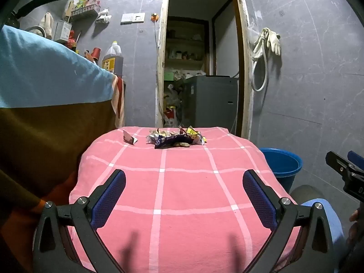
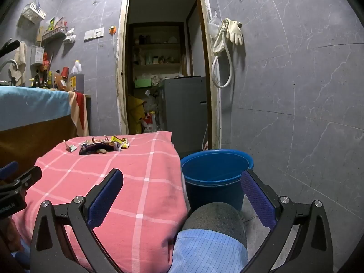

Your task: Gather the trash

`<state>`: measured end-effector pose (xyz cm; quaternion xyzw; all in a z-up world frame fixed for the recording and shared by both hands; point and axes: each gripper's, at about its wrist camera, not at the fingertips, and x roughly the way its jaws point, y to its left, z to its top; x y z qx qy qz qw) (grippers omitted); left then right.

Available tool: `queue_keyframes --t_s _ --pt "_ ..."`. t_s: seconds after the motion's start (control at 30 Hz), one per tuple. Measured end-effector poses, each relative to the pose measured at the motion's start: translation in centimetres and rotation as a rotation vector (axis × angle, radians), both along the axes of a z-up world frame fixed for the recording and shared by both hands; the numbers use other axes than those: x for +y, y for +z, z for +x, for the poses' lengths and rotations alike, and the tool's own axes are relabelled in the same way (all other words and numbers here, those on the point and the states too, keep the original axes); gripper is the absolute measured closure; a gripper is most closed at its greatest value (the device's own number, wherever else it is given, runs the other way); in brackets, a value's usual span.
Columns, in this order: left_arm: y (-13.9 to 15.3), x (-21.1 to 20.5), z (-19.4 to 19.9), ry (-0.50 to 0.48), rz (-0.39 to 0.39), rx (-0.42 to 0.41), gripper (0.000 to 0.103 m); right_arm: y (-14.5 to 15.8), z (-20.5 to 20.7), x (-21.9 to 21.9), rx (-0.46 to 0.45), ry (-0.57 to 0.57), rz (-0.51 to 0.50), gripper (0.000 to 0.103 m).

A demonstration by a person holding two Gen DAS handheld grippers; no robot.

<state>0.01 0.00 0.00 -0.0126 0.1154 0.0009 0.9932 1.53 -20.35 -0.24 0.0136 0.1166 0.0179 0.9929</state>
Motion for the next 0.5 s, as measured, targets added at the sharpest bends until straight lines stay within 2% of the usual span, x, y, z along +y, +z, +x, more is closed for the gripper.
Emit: queue_keyframes --t_s 0.5 --pt "-0.58 0.09 0.31 -0.014 -0.003 0.031 0.002 -0.08 0.06 0.05 0.0 0.0 -0.001 0.0"
